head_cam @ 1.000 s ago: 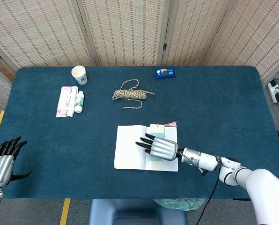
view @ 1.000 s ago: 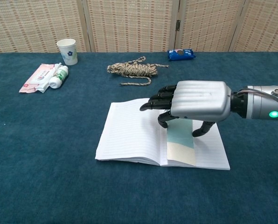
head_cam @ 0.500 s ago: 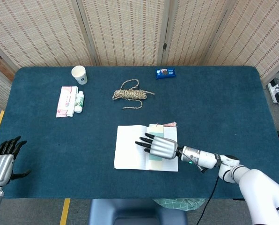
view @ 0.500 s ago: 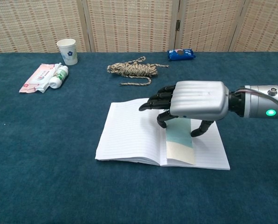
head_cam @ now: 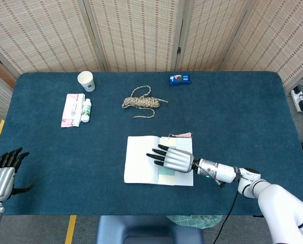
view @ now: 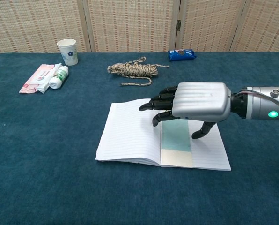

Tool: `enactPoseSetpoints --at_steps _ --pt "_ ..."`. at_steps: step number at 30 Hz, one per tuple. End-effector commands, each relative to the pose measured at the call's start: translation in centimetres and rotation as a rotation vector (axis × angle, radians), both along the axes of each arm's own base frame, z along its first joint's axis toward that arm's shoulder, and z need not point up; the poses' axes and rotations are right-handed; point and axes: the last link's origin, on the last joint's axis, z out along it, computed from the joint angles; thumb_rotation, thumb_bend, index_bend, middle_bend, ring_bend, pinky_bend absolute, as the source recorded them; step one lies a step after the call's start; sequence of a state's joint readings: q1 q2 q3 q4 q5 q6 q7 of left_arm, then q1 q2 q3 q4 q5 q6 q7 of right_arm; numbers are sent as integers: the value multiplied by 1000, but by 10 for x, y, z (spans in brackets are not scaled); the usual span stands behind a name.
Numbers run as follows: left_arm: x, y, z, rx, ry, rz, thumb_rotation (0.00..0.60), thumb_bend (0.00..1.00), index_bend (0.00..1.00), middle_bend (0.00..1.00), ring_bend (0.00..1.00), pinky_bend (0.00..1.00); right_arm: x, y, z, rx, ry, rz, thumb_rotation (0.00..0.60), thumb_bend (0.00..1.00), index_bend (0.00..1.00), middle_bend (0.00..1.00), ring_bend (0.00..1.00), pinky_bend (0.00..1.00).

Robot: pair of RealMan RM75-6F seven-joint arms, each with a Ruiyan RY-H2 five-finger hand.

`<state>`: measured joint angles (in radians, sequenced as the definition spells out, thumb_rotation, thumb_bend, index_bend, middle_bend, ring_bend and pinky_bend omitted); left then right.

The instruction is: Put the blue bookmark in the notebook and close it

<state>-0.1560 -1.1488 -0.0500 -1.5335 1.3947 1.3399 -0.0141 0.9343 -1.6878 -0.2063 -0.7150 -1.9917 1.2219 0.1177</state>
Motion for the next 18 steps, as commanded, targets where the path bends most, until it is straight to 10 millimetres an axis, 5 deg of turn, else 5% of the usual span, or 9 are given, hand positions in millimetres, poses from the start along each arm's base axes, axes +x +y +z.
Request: enactPoseSetpoints --at_steps 1,10,18 --pt "0 0 0 -1 1 0 600 189 180 70 0 0 0 0 1 -3 -4 1 600 161 257 51 115 185" --pt "1 0 0 3 -1 -1 600 187 180 71 0 0 -3 -3 10 -30 -41 -27 600 161 257 47 116 184" --pt "1 0 1 4 -4 -2 600 189 180 71 0 0 0 2 17 37 -229 -261 600 158 245 37 112 185"
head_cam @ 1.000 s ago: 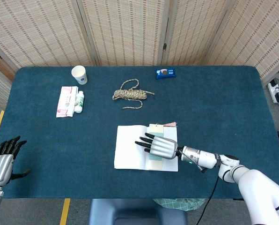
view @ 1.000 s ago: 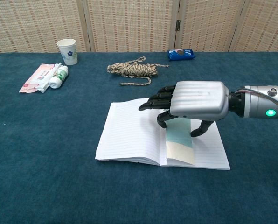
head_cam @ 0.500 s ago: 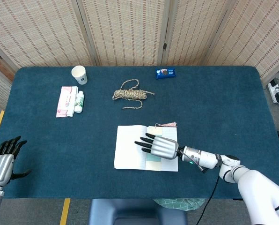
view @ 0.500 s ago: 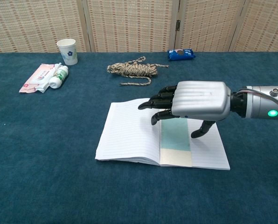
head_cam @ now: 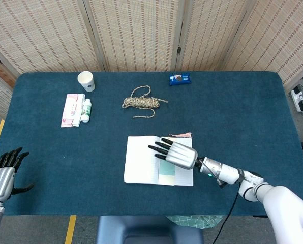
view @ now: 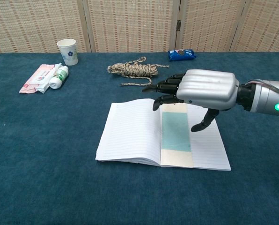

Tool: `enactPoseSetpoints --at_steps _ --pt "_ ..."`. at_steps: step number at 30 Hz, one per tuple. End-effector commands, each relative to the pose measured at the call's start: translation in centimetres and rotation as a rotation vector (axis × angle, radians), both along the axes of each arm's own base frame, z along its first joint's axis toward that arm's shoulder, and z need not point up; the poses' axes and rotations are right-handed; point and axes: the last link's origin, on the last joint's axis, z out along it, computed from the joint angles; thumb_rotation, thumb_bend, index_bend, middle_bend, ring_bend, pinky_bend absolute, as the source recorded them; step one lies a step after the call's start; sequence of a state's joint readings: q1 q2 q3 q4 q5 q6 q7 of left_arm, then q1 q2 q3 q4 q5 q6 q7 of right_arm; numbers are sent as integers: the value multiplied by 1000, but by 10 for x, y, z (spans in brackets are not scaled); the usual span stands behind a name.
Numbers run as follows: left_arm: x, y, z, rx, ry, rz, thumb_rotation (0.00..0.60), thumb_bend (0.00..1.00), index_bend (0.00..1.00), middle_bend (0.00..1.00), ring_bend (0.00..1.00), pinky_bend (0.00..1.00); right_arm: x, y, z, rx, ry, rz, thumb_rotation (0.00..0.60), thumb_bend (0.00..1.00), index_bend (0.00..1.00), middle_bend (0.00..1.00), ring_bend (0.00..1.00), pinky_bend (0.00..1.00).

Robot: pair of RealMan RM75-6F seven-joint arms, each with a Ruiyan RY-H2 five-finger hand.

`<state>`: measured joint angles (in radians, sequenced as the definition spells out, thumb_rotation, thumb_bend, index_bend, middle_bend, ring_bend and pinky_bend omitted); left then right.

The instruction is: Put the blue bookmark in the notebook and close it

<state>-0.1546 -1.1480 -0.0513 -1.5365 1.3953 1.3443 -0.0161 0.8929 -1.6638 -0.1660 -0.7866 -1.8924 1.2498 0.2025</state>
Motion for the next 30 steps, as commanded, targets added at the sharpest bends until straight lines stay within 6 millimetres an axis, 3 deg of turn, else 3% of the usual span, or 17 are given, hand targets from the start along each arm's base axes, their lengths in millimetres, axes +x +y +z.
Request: enactPoseSetpoints --at_steps 1,6,10,16,22,26,30 --pt "0 0 0 -1 0 -1 600 189 180 71 0 0 2 5 4 29 -79 -110 600 158 245 36 111 185" --pt "4 0 0 6 -10 -29 600 189 182 71 0 0 7 23 7 62 -141 -217 600 146 230 34 110 184" --pt "9 -3 1 19 -31 -85 600 188 183 71 0 0 -1 40 23 38 -213 -355 600 136 180 28 104 185" --pt "14 -11 -4 -31 -10 -113 600 187 183 71 0 0 -40 72 82 -199 -338 -611 600 25 41 0 63 185" --pt "28 -23 -18 -125 -12 -159 600 176 183 71 0 0 -96 128 143 -441 -388 -868 600 1 0 0 11 185" --pt "38 -28 -33 -197 -45 -214 600 149 194 72 0 0 -116 155 163 -510 -418 -925 600 0 0 0 5 186" --pt "46 -33 -51 -282 -111 -264 600 149 269 108 20 12 -111 158 173 -468 -471 -904 600 0 0 0 7 186"
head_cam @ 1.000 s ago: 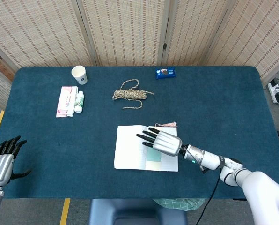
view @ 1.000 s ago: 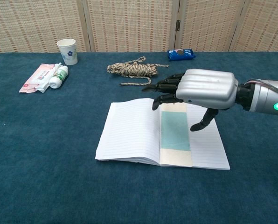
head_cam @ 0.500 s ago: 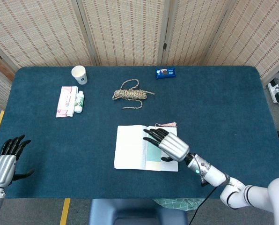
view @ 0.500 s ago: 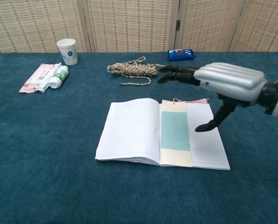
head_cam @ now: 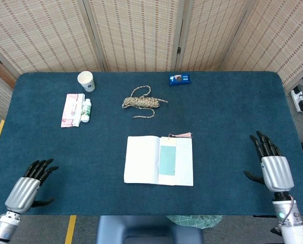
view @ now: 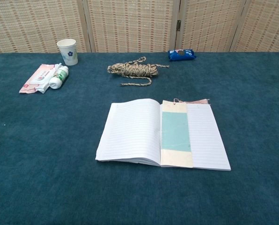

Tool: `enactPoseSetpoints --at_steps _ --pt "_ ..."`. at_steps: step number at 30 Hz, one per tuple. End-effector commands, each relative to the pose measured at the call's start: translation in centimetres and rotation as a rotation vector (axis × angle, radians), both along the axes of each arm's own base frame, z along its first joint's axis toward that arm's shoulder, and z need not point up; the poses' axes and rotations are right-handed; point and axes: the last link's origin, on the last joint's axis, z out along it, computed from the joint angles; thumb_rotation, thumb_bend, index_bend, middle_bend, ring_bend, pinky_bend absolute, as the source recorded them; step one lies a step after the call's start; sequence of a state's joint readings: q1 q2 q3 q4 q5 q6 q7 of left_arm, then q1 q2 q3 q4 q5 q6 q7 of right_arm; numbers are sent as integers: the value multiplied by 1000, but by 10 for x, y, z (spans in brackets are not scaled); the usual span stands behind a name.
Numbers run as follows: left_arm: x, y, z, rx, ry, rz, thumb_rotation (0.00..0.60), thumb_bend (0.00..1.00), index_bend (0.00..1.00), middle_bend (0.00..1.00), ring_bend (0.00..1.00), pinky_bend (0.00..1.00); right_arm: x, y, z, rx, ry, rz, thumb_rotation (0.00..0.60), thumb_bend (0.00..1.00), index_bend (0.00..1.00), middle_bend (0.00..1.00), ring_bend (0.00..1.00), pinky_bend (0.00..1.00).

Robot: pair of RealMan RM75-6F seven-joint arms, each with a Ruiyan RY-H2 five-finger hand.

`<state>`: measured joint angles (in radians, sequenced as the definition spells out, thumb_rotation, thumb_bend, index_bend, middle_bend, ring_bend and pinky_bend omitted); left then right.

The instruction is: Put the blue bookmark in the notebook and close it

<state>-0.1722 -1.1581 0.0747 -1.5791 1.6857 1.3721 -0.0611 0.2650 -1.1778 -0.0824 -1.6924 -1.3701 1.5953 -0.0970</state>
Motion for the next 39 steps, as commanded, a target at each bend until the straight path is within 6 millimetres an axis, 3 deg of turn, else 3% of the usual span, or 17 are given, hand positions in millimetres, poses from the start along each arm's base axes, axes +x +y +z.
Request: enactPoseSetpoints --at_steps 1,4,7,14,18,25,39 --pt "6 -4 -16 -78 -48 -33 600 149 288 118 29 20 1 7 10 4 -40 22 600 0 0 0 8 186" --pt "10 -7 -28 -139 -72 -56 600 147 314 141 52 47 1 8 11 14 -48 26 600 0 0 0 5 187" --pt "24 -8 -56 -243 -74 -130 600 138 312 143 54 51 2 10 13 34 -45 43 600 0 0 0 0 188" --pt "40 2 -84 -296 -86 -172 600 135 295 145 53 51 13 16 10 59 -133 149 600 0 0 0 0 162" --pt "47 13 -96 -278 -81 -187 600 135 285 145 51 51 15 20 13 87 -188 192 600 0 0 0 0 37" --pt "67 30 -118 -156 -99 -216 600 135 300 145 46 52 11 17 10 100 -187 183 600 0 0 0 0 28" --pt "101 34 -168 -59 -198 -302 600 128 395 274 143 161 8 13 14 79 -191 165 600 0 0 0 0 28"
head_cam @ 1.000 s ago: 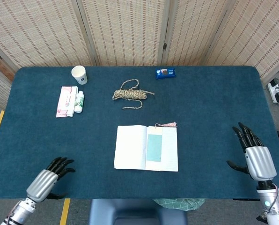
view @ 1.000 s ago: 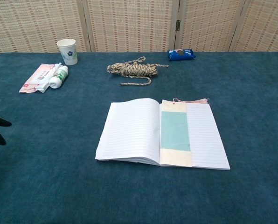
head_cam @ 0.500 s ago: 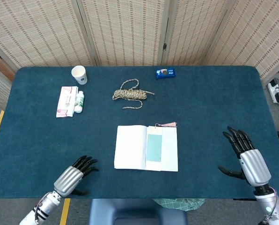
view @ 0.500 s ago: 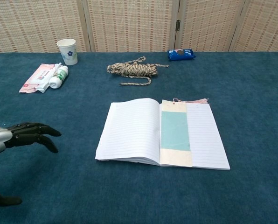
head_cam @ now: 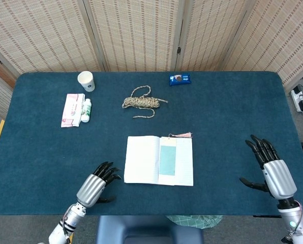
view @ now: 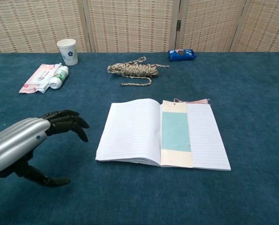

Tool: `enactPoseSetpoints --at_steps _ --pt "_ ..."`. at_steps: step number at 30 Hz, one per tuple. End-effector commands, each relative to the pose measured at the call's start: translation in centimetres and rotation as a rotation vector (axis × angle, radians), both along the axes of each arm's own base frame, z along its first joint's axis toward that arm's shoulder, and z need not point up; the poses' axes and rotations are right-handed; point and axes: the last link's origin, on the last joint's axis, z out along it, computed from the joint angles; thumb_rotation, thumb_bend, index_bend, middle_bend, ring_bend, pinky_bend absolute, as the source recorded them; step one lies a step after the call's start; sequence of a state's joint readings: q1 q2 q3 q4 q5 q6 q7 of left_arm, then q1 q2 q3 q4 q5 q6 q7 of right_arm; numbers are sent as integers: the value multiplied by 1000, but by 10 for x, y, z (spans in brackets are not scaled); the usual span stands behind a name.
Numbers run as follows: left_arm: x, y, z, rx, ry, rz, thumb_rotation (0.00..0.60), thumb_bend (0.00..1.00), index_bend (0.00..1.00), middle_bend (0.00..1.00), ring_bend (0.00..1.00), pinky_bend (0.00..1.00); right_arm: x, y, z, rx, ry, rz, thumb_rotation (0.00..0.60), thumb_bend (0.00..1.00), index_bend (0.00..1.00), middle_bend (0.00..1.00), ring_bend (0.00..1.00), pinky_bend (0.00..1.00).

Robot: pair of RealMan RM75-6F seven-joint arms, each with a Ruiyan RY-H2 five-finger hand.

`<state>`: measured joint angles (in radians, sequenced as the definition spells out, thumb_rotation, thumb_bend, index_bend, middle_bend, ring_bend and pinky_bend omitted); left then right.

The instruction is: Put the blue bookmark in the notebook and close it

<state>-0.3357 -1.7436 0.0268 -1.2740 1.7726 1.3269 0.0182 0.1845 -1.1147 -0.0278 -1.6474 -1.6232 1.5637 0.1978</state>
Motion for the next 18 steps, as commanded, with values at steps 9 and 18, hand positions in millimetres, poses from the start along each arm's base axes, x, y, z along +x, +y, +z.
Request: enactPoseSetpoints --at_steps 9,18 --pt "21 8 -27 38 14 -51 600 127 403 290 157 171 -1 -1 -1 7 0 -9 600 0 0 0 0 28" --pt "30 14 -48 57 22 -53 600 144 400 291 158 173 -1 0 3 0 -8 -10 600 0 0 0 0 27"
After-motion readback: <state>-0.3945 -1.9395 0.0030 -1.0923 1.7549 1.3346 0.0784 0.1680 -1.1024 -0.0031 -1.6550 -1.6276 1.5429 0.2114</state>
